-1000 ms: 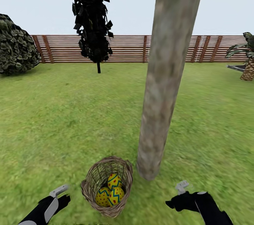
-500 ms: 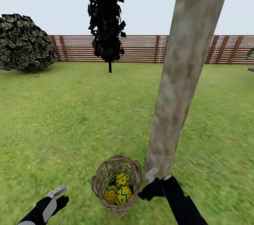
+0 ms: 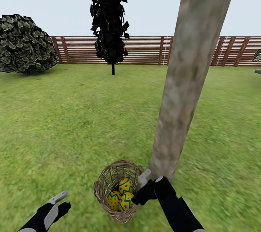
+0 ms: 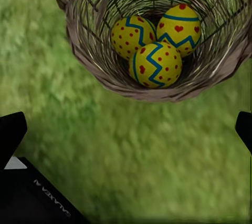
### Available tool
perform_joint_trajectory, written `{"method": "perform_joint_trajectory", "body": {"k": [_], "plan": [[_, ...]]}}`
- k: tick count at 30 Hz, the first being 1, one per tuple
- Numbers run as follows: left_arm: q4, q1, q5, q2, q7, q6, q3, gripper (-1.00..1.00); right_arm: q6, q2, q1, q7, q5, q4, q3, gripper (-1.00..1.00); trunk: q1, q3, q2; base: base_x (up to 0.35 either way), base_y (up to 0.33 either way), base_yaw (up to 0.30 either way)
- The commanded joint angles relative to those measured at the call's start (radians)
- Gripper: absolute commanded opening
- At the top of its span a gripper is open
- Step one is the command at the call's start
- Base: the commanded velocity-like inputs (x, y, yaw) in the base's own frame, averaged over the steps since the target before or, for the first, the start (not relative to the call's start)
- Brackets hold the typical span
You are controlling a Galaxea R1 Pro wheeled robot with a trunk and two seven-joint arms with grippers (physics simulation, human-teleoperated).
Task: Take the three Easter eggs out of the wicker basket on the lawn in the garden, then place them on the lawn next to a single tree (choose any tree) so that all three eggs are next to the same tree and none are left in the basket.
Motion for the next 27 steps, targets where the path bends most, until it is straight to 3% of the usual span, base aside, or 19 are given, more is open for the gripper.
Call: {"method": "perform_joint_trajectory", "body": {"k": [1, 6, 10, 21, 23, 25, 26, 27], "plan": [[-0.002, 0.0, 0.011, -0.001, 0.005, 0.005, 0.0, 1.0, 0.01, 0.002, -0.002, -0.008, 0.009, -0.002, 0.011, 1.0, 0.0, -0.001, -0.001, 0.0, 0.0, 0.0], [-0.003, 0.0, 0.01, -0.003, 0.005, 0.005, -0.001, 1.0, 0.028, 0.005, -0.005, -0.126, -0.002, -0.004, 0.079, 1.0, 0.0, -0.001, -0.001, 0.0, 0.0, 0.0], [-0.002, 0.0, 0.01, -0.004, 0.005, 0.004, -0.001, 1.0, 0.044, 0.004, -0.006, -0.146, -0.001, -0.002, 0.103, 1.0, 0.0, -0.001, -0.001, 0.0, 0.0, 0.0], [-0.002, -0.001, 0.012, -0.009, 0.005, -0.001, -0.001, 1.0, 0.051, 0.009, -0.013, -0.148, -0.005, -0.004, 0.114, 1.0, 0.0, -0.001, -0.001, 0.0, 0.0, 0.0], [-0.002, -0.001, 0.012, -0.01, 0.005, 0.0, -0.001, 1.0, 0.074, 0.011, -0.052, -0.148, -0.02, 0.0, 0.12, 1.0, 0.0, -0.001, -0.001, 0.173, 0.035, 0.0], [-0.002, -0.001, 0.012, -0.01, 0.004, 0.0, -0.001, 1.0, 0.145, 0.011, -0.089, -0.148, -0.069, 0.001, 0.129, 1.0, 0.0, -0.001, -0.001, 0.262, 0.061, 0.0], [-0.002, 0.0, 0.012, -0.01, 0.004, 0.001, -0.001, 1.0, 0.178, 0.011, -0.111, -0.149, -0.102, 0.003, 0.154, 1.0, 0.0, -0.001, -0.001, 0.306, 0.075, 0.0], [-0.002, -0.001, 0.012, -0.007, 0.003, 0.001, 0.0, 1.0, 0.205, 0.011, -0.133, -0.15, -0.158, 0.005, 0.232, 1.0, 0.0, -0.001, -0.001, 0.323, 0.083, 0.0]]}}
